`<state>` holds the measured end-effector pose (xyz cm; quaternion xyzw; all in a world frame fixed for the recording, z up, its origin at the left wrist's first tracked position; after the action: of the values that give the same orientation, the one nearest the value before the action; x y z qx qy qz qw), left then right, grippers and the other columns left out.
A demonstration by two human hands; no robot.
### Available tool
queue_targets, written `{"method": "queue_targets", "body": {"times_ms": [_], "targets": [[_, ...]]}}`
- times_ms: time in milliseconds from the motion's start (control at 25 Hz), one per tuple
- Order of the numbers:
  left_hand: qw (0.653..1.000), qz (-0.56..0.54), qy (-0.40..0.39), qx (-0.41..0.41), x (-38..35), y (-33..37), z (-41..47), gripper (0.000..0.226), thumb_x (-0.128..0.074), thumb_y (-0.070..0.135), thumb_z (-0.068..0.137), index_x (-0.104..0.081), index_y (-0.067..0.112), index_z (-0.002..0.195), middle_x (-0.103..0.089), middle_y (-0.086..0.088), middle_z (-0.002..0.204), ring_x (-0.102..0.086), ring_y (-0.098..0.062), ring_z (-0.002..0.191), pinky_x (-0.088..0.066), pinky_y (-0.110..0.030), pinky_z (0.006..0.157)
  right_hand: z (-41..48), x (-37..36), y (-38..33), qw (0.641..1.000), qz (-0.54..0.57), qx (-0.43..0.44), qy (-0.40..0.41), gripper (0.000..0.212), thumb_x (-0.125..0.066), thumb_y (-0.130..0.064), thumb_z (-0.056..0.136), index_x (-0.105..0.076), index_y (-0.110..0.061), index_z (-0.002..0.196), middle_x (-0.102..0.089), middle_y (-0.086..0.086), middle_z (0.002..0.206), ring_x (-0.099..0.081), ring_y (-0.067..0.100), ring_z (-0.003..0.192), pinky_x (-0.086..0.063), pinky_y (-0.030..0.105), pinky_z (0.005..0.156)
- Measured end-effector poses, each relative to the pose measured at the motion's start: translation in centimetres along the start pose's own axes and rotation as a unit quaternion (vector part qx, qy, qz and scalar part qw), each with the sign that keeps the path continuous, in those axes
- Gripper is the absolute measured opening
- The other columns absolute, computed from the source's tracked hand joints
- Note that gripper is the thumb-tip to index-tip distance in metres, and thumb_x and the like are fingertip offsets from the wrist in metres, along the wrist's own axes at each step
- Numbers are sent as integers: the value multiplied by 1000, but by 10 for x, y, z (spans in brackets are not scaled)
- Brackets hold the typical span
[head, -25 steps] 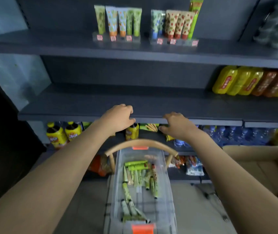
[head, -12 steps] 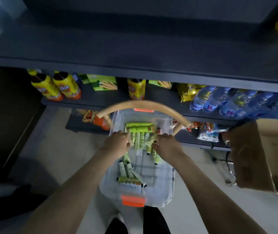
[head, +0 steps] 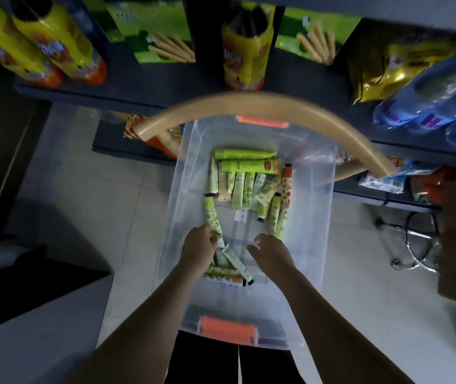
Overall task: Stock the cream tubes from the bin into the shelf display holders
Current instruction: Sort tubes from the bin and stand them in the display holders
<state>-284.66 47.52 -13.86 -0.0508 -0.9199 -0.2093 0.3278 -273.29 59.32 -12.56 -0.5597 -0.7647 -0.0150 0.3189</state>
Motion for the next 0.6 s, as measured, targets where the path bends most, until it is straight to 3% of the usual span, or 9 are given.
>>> {"method": "queue_targets", "body": {"times_ms": [120, 320, 600], "targets": [[998, -26, 46, 20, -22, -8, 28, 31, -45, 20, 97, -56, -5, 110, -61, -22, 108, -57, -34, 105, -40, -34, 82, 27, -14, 5, 997, 66, -41, 14, 39, -49, -31, 95, -54, -8, 125, -60, 10, 123, -58, 25, 108, -45, 29, 84], [991, -3, 118, 61, -40, -11, 62, 32, -44, 29, 97, -53, 1, 109, -60, -16, 107, -56, -29, 102, -41, -34, 82, 51, -29, 15, 991, 114, -64, 36, 37, -52, -29, 94, -56, -8, 124, -60, 7, 126, -56, 21, 113, -37, 21, 80], [980, -104, 131, 103, -55, -12, 74, 28, -60, 24, 87, -56, 0, 101, -63, -16, 101, -59, -30, 94, -41, -34, 75, 57, -28, 17, 977, 184, -93, 59, 30, -52, -27, 93, -62, -8, 114, -62, 5, 121, -56, 20, 109, -37, 22, 78]]}}
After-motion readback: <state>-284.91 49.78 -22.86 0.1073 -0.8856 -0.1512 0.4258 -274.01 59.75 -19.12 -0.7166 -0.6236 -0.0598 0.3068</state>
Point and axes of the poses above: each hand's wrist, its own z-axis towards the middle knuckle, its own x-axis out of the back of the hand, y = z × x, the point moved 1 cm from there along z, towards the middle knuckle
